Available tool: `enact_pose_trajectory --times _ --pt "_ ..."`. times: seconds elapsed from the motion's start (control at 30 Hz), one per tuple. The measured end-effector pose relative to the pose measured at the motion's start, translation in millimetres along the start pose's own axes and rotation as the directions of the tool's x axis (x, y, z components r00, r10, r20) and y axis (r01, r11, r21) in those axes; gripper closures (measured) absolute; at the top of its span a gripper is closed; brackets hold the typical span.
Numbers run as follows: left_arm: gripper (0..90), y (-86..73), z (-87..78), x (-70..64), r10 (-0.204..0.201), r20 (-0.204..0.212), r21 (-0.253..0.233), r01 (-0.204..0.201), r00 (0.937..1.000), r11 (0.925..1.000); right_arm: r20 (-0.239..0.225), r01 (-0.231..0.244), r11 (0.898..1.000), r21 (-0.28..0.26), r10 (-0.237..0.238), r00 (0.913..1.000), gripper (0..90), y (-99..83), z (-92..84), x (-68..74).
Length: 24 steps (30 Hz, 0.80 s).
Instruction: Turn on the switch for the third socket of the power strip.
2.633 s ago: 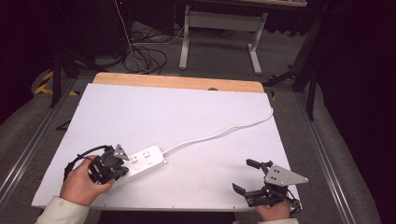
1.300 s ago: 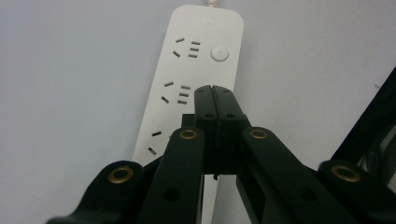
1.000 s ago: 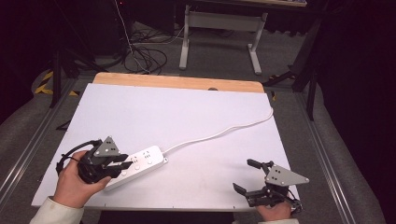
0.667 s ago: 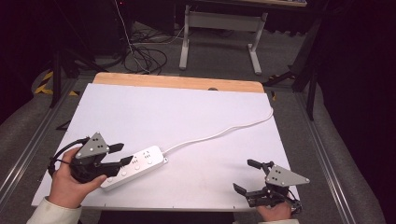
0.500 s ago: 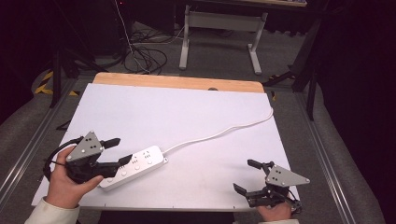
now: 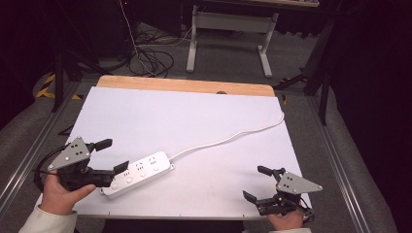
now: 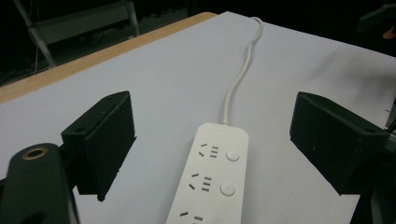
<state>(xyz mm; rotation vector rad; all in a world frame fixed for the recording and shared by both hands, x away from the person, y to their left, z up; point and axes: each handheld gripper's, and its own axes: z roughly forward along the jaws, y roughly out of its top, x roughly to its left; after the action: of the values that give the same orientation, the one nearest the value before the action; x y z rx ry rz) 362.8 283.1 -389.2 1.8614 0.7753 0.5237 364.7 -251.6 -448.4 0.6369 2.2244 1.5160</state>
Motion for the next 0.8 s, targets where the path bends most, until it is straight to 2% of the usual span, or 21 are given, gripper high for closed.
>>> enact_pose_trajectory --times 0.13,0.27,0.37,0.53,0.6,0.8 --pt "14.3 -8.4 -3.2 4.3 0.001 -0.005 -0.023 -0.001 1.0 0.9997 0.002 0.002 1.0 0.002 -0.002 1.0 7.8 0.1 -0.1 0.1" --pt "13.2 -16.9 -6.6 7.5 0.026 -0.021 -0.049 -0.028 0.9994 0.9984 0.001 0.001 1.0 0.0 -0.001 1.0 7.6 0.0 0.3 0.1" --pt "13.2 -23.1 -7.9 9.7 0.013 -0.007 -0.075 -0.014 0.9999 0.9971 -0.004 0.0 1.0 -0.003 0.0 1.0 7.3 -0.3 0.5 -0.1" --pt "13.2 -31.0 -10.3 13.7 0.0 0.009 -0.083 0.0 1.0 0.9965 -0.004 0.002 1.0 -0.005 -0.002 1.0 7.2 -0.4 -0.2 -0.3" --pt "13.1 -35.0 -11.3 14.4 -0.005 0.01 -0.076 0.006 0.9999 0.9971 -0.002 0.0 1.0 -0.005 0.0 1.0 7.1 -0.5 -0.4 -0.5" --pt "13.1 -47.9 -12.2 15.9 0.018 -0.022 -0.019 -0.018 0.9996 0.9997 -0.002 -0.001 1.0 -0.006 0.001 1.0 7.0 -0.8 -0.4 -0.7"
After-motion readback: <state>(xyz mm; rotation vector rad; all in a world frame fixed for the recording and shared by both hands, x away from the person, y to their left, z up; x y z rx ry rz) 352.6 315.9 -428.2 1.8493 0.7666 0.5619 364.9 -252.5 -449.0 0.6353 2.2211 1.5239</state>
